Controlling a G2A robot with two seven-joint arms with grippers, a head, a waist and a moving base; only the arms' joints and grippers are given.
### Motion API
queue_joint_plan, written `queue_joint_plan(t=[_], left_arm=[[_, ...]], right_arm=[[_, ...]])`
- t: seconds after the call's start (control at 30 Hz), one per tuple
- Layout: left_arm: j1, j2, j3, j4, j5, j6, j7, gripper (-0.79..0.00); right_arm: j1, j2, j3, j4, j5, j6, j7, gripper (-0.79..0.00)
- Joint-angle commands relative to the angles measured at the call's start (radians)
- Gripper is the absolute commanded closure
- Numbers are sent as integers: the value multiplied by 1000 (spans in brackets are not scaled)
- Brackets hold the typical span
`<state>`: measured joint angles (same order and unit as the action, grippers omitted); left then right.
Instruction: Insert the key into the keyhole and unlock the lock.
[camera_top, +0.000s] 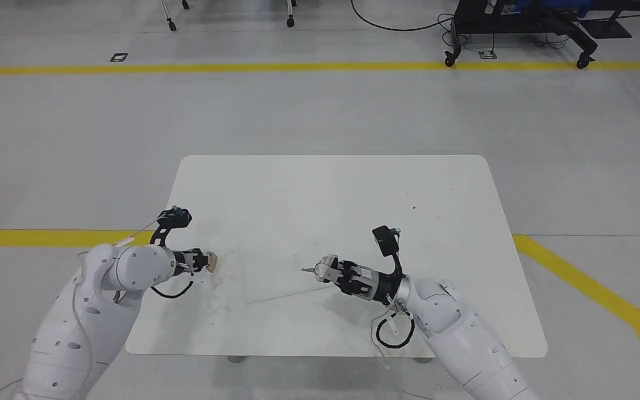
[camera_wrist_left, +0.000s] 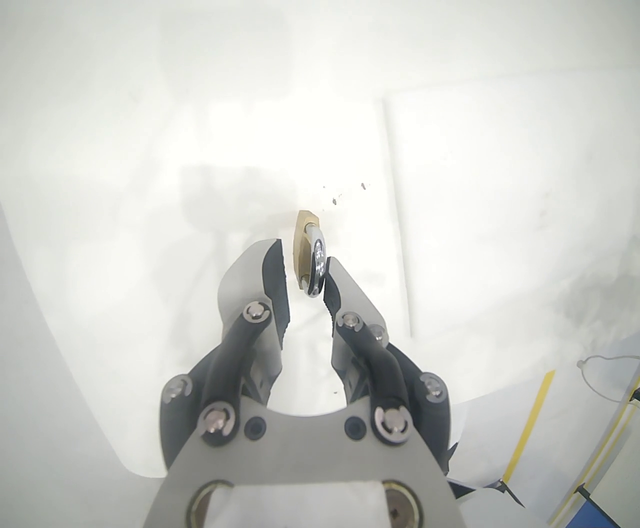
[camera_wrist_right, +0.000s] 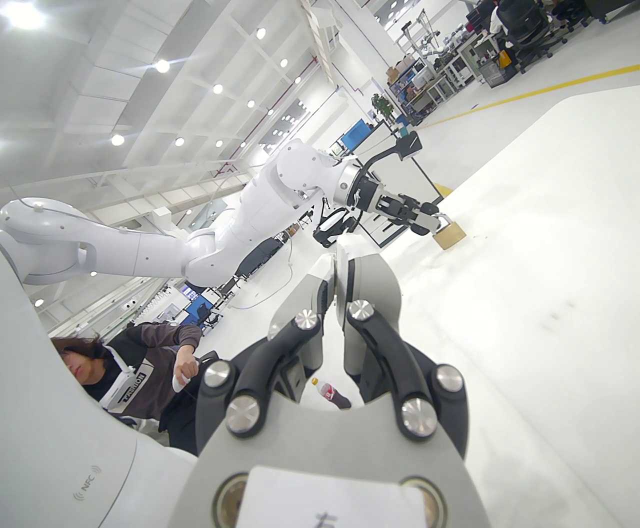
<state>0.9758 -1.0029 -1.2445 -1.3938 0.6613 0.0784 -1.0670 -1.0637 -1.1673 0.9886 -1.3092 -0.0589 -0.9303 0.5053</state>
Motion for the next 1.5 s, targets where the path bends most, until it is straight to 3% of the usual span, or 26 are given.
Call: queue_joint_plan(t=[0.0, 0.23, 0.43, 0.77, 1.17, 1.33, 1.47], left_arm=[[0, 0, 1, -1, 5, -1, 1, -179], [-7, -1, 7, 10, 19, 0, 19, -185], [-22, -6, 18, 32, 19, -6, 46, 0], [-35, -10, 33, 59, 18, -44, 59, 0], [-25, -12, 68, 40, 127, -77, 121, 0], [-10, -10, 25, 17, 16, -142, 142, 0], [25, -3, -76, 0, -277, -255, 93, 0]], right_arm=[[0, 0, 0, 0, 0, 0, 0, 0], [0, 0, 0, 0, 0, 0, 0, 0], [0, 0, 0, 0, 0, 0, 0, 0], [0, 0, 0, 0, 0, 0, 0, 0], [0, 0, 0, 0, 0, 0, 0, 0], [0, 0, 0, 0, 0, 0, 0, 0], [0, 0, 0, 0, 0, 0, 0, 0]])
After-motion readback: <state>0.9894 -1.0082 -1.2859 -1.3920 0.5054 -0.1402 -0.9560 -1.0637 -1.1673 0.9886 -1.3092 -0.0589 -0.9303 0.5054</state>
